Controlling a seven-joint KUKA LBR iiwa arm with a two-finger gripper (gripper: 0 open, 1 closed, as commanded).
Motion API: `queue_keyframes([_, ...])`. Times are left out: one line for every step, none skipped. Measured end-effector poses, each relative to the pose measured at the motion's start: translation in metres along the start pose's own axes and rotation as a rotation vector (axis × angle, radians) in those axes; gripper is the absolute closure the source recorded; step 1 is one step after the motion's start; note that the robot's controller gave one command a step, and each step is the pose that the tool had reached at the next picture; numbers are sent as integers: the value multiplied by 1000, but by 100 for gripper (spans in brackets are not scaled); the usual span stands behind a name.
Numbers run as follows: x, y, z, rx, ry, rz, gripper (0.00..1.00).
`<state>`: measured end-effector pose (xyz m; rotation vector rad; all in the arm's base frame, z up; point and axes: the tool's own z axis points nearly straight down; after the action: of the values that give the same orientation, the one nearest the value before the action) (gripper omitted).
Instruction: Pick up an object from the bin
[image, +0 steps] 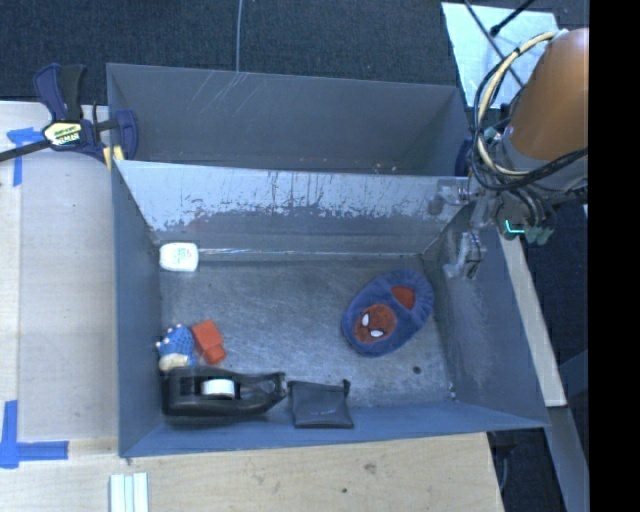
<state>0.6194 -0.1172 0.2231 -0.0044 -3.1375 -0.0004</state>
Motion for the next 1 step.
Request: queue_keyframes([30, -4, 156, -1, 0, 207, 0])
